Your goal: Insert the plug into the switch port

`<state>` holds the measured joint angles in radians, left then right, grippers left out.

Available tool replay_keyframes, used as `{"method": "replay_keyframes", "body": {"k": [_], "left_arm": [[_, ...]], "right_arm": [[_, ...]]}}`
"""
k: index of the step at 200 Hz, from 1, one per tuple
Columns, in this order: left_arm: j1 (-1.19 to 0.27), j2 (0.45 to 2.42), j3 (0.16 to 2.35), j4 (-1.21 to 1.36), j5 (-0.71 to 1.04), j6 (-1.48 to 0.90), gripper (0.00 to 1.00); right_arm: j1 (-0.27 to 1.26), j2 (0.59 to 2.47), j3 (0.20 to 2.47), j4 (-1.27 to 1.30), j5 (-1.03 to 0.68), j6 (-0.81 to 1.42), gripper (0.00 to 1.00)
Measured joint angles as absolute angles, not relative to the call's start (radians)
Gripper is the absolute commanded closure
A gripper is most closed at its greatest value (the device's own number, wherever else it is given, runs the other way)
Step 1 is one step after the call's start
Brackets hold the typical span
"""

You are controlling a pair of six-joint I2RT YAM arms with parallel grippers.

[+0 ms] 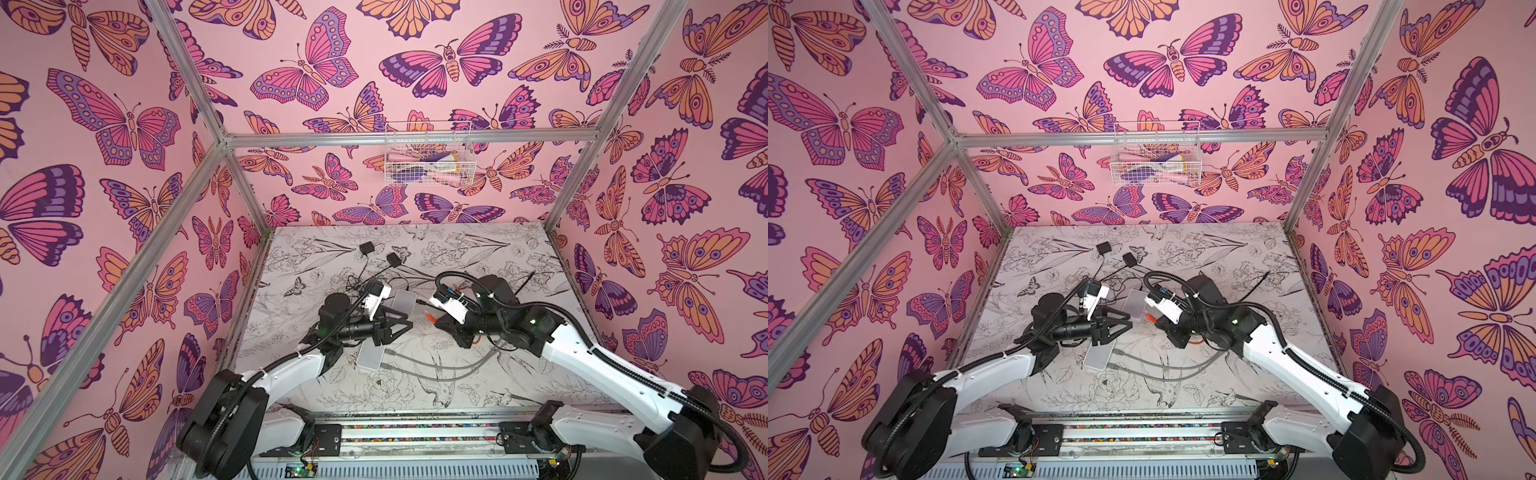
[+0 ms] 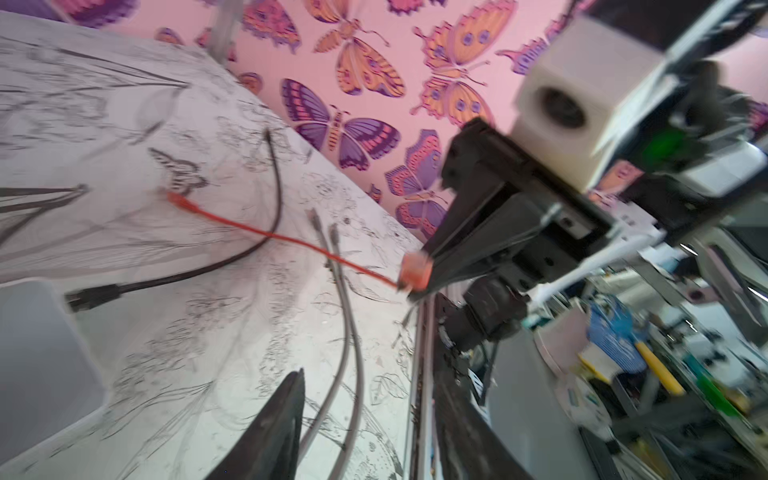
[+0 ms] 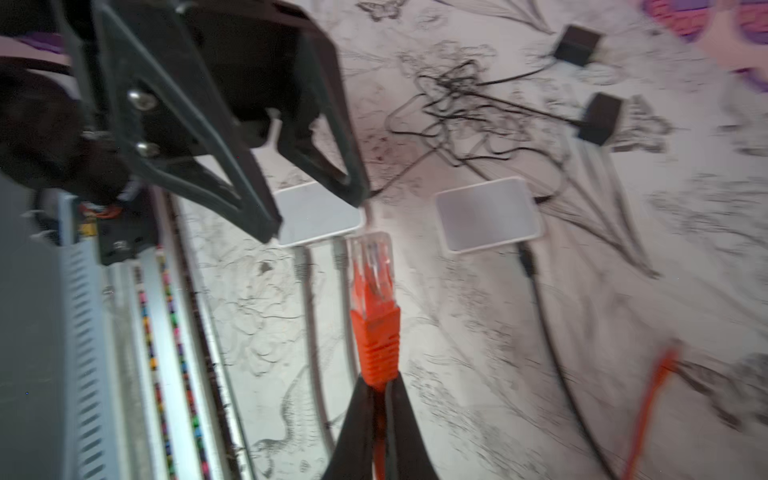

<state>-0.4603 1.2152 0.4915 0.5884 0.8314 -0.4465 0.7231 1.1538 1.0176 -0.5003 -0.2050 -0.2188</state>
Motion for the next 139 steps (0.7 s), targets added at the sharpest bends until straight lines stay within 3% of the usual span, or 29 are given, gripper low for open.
{"method": "replay_keyframes", "body": {"k": [43, 63, 107, 139], "left_arm": [[-0.443, 1.161, 0.566, 0.369, 0.563, -0.415, 0.47], [-0.438, 1.210, 0.576, 0.317, 0.489, -0.418, 0.48], [-0.432, 1.365, 0.590, 0.252, 0.417, -0.424, 0.49], [-0.432, 1.419, 0.619, 0.229, 0.381, -0.412, 0.49]], "right_arm": [[0.827, 1.187, 1.238, -0.571, 0.349, -0.372, 1.00], [0.828, 1.250, 1.232, -0.562, 0.506, -0.424, 1.00], [0.818, 1.435, 1.014, -0.489, 0.515, -0.454, 1.00], [0.818, 1.563, 0.975, -0.422, 0.456, -0.465, 1.00]]}}
